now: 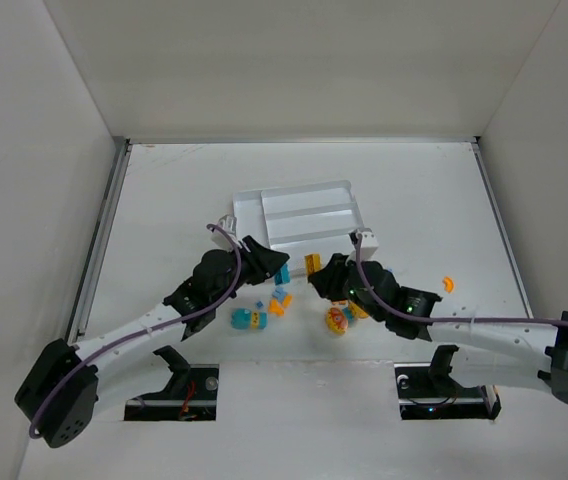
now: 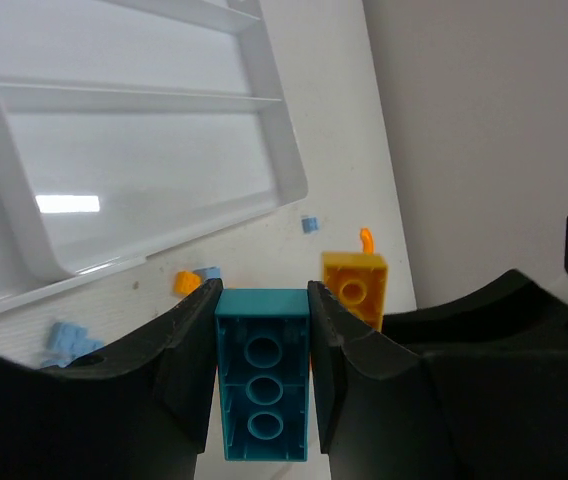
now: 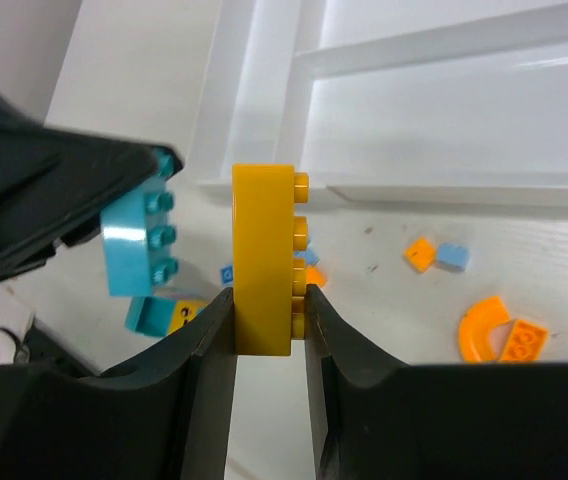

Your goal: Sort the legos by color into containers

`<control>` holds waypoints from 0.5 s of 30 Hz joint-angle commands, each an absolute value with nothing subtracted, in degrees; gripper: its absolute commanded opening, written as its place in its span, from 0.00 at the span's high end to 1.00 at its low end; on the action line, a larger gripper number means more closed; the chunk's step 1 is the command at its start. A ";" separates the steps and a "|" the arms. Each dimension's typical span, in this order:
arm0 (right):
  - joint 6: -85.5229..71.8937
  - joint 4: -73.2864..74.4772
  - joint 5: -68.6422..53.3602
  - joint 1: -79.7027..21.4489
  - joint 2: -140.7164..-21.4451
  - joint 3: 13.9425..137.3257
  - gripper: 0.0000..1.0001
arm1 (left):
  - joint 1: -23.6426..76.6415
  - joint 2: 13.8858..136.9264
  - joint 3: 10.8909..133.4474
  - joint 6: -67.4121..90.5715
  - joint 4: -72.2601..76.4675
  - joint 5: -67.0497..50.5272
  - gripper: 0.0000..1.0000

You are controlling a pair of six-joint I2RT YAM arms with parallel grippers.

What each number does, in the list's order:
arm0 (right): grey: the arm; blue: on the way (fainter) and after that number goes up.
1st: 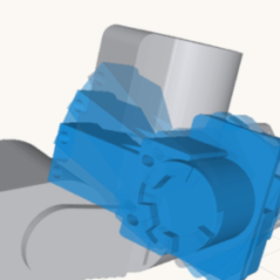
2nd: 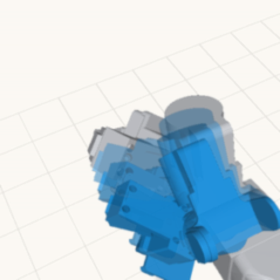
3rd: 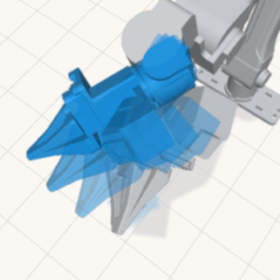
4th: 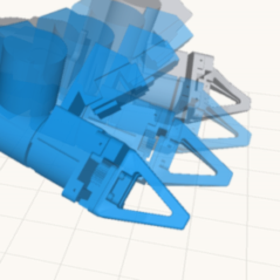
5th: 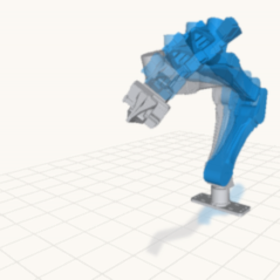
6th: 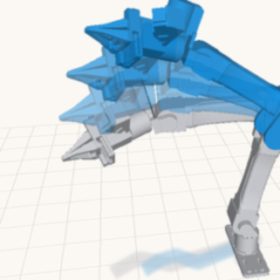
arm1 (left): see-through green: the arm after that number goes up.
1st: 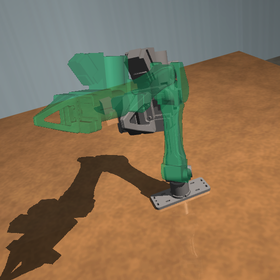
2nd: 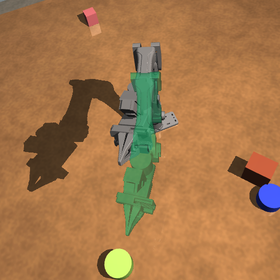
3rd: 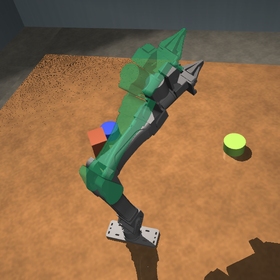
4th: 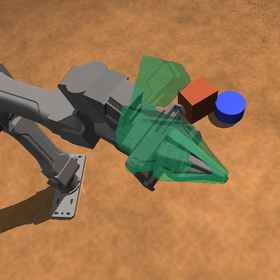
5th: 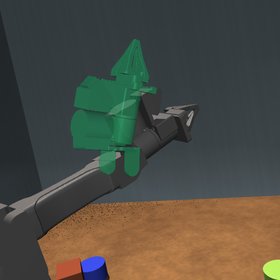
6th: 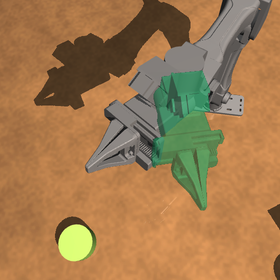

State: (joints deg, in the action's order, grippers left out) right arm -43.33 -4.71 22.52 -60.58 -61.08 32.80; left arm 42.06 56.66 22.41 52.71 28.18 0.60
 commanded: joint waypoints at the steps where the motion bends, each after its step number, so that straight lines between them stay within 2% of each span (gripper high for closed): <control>1: -41.66 -5.28 25.05 -57.80 -60.38 33.92 0.78 | 39.95 52.05 20.57 50.28 25.50 -2.90 0.88; 6: -38.94 -8.34 22.59 -50.59 -66.16 38.92 0.78 | 37.84 48.78 20.39 49.13 21.71 -2.90 0.87; 15: -37.70 -12.30 18.37 -38.98 -92.17 57.46 0.78 | 37.75 47.73 19.16 48.17 23.03 -1.14 0.84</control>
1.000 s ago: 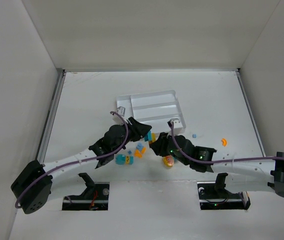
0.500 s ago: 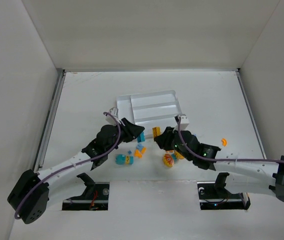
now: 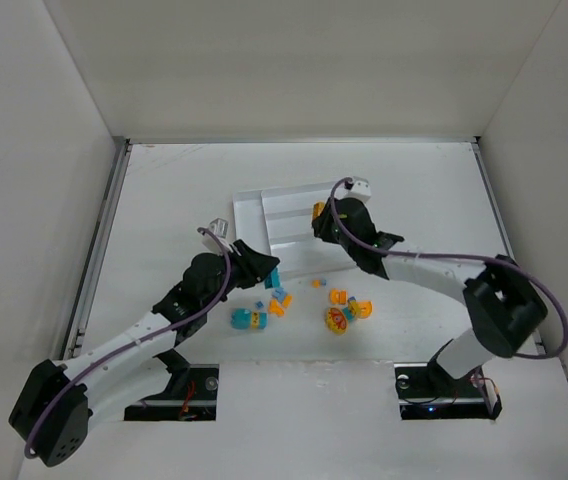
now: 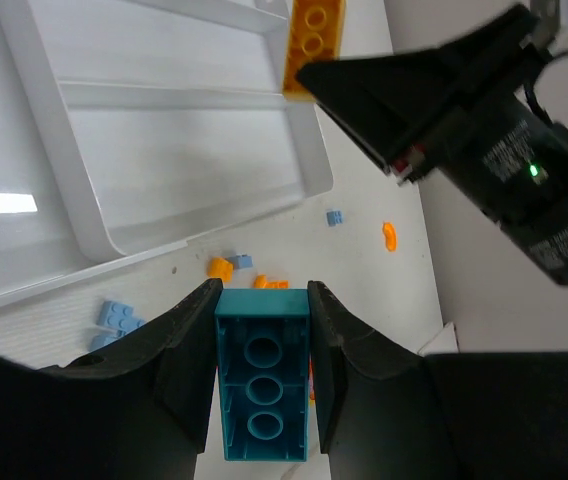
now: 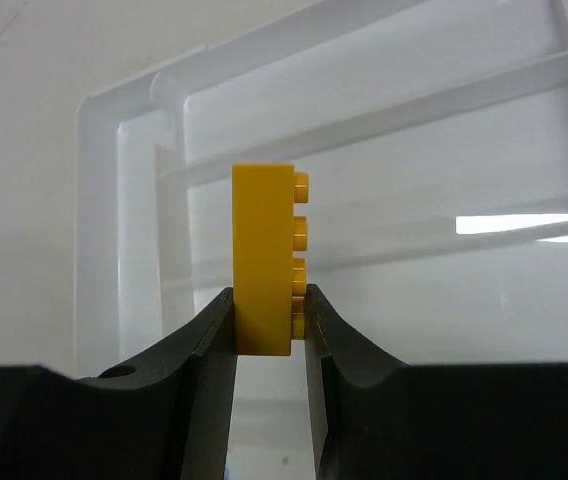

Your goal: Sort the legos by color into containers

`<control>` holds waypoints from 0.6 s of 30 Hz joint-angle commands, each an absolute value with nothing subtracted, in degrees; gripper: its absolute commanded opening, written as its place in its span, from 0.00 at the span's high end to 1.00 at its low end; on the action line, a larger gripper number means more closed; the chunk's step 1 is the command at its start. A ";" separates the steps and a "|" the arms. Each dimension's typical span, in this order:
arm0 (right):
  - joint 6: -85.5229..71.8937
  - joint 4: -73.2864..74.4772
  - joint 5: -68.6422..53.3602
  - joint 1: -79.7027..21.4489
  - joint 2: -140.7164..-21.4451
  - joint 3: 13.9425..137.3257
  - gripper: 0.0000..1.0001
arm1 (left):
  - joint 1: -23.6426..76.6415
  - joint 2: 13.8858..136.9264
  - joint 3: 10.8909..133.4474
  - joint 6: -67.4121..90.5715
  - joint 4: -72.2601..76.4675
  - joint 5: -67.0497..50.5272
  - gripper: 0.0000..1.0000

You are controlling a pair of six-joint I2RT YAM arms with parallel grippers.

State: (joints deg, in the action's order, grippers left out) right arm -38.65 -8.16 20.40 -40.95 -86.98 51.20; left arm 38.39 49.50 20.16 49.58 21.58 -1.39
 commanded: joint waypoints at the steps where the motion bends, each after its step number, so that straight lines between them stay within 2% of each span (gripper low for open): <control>1: -38.05 -12.04 18.28 -38.11 -95.59 60.35 0.78 | 37.40 47.20 18.64 48.08 23.20 -0.97 0.83; 10: -43.59 -9.93 18.11 -36.78 -112.40 77.33 0.76 | 34.06 45.18 16.79 48.43 23.29 -2.02 0.80; 18: -49.22 -8.61 19.34 -36.52 -117.77 82.88 0.75 | 34.23 45.70 15.82 48.87 24.26 -1.67 0.80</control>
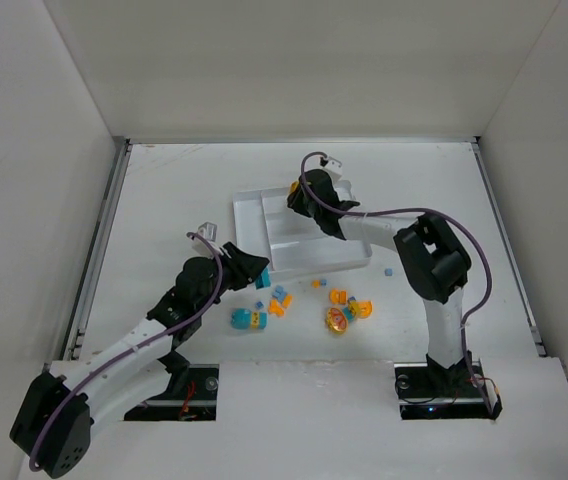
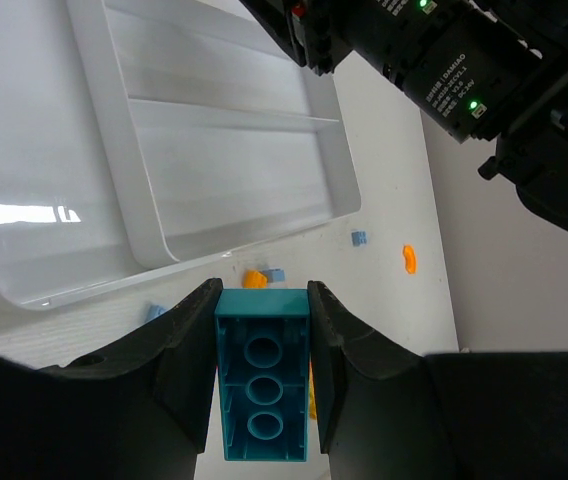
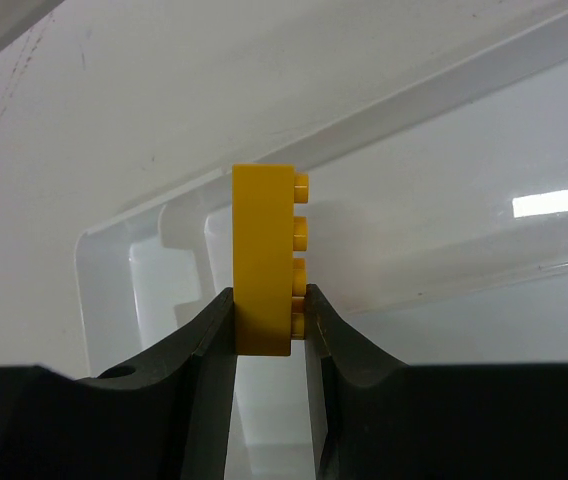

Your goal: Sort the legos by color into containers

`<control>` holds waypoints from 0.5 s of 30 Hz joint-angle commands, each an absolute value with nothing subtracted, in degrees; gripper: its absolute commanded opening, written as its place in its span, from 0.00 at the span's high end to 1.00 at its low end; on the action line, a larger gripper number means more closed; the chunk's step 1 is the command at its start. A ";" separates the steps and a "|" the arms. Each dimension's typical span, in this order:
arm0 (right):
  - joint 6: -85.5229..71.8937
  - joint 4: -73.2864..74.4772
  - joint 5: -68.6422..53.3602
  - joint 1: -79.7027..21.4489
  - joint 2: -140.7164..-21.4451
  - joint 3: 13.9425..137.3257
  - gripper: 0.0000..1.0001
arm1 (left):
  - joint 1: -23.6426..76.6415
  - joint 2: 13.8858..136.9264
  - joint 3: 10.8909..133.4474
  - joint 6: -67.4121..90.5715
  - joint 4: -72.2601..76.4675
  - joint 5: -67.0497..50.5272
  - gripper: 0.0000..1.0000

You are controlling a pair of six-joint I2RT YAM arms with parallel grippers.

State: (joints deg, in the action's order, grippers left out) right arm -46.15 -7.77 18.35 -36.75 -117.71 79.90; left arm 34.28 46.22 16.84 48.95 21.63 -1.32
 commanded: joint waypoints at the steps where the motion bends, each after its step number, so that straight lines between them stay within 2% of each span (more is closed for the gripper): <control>1: -49.22 -8.61 19.34 -36.69 -117.51 82.53 0.76 | 33.97 45.70 15.82 48.87 24.26 -1.84 0.80; 8: -48.43 -11.33 22.93 -39.24 -108.91 71.12 0.76 | 32.92 45.26 14.85 48.78 24.26 -1.32 0.79; 15: -49.83 -12.74 23.12 -41.26 -107.84 66.54 0.76 | 33.26 46.58 16.17 48.87 24.87 -0.97 0.79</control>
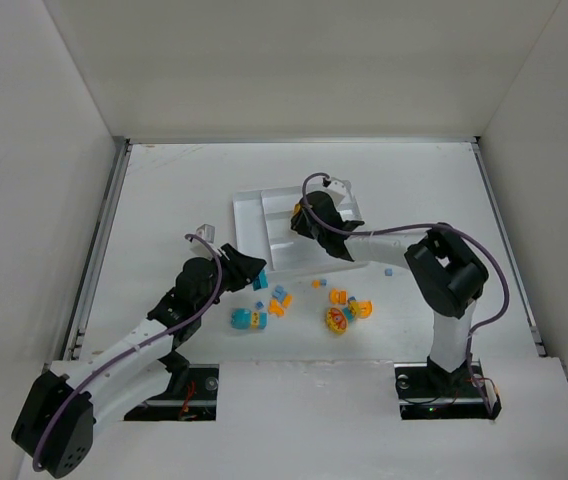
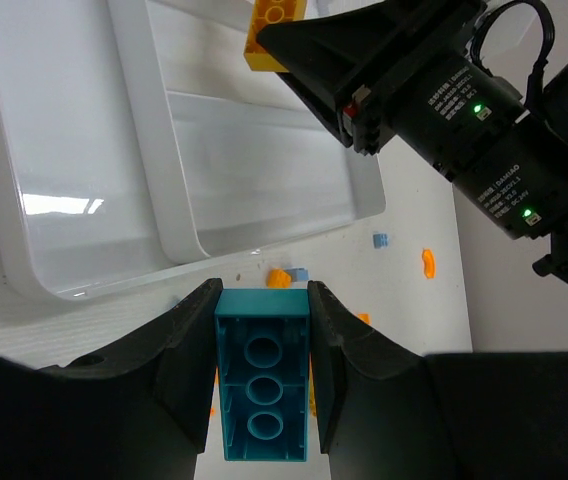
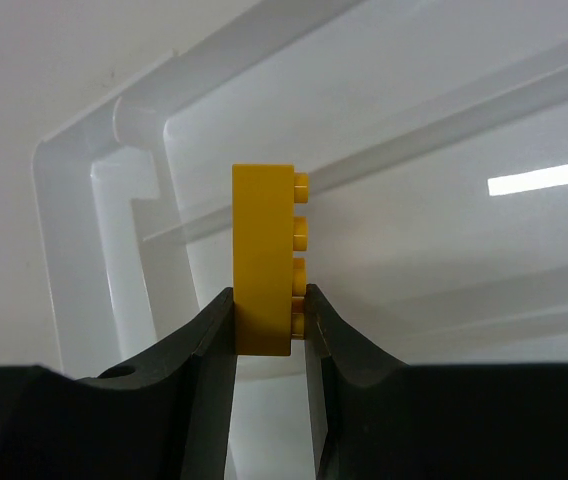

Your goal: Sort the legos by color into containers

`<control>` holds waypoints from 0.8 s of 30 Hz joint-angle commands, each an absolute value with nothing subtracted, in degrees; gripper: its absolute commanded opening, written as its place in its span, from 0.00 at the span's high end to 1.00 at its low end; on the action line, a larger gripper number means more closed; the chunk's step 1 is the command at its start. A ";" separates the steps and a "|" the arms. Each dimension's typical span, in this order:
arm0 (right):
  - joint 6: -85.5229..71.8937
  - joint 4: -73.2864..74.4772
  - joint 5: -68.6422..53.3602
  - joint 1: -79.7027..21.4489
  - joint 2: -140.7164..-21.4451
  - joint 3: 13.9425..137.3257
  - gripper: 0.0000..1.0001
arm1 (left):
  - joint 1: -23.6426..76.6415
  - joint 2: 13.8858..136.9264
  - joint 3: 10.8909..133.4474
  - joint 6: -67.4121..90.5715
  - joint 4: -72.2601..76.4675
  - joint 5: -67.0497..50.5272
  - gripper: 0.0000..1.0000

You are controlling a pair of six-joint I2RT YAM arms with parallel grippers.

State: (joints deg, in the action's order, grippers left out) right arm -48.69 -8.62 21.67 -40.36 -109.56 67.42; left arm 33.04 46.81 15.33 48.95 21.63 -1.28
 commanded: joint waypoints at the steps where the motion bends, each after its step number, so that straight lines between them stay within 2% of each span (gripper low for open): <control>1: -49.83 -12.74 23.20 -41.44 -107.84 66.45 0.76 | 33.35 46.58 16.35 48.95 24.79 -0.71 0.79; 5: -50.62 -13.36 23.73 -41.70 -107.49 65.48 0.70 | 33.70 46.93 16.96 48.96 24.43 -0.27 0.79; 10: -51.24 -14.41 23.73 -42.14 -107.23 64.43 0.54 | 34.49 48.34 17.57 49.22 24.87 1.84 0.79; 14: -50.54 -15.03 25.39 -42.93 -103.46 62.41 0.45 | 35.46 49.83 18.72 48.87 25.05 3.51 0.79; 17: -49.14 -15.12 26.45 -43.11 -99.34 60.22 0.42 | 36.77 52.28 20.56 48.69 25.84 5.44 0.79; 20: -47.73 -15.38 28.47 -43.11 -93.71 56.35 0.43 | 38.71 56.41 22.84 48.25 27.76 7.20 0.79; 24: -43.69 -16.17 31.02 -43.11 -85.89 49.94 0.62 | 41.70 63.79 26.80 46.85 31.54 10.45 0.79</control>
State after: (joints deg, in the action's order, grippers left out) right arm -47.09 -12.62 27.20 -42.83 -90.52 53.12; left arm 40.07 60.66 22.57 48.49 25.45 6.92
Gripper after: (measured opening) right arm 0.416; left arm 0.333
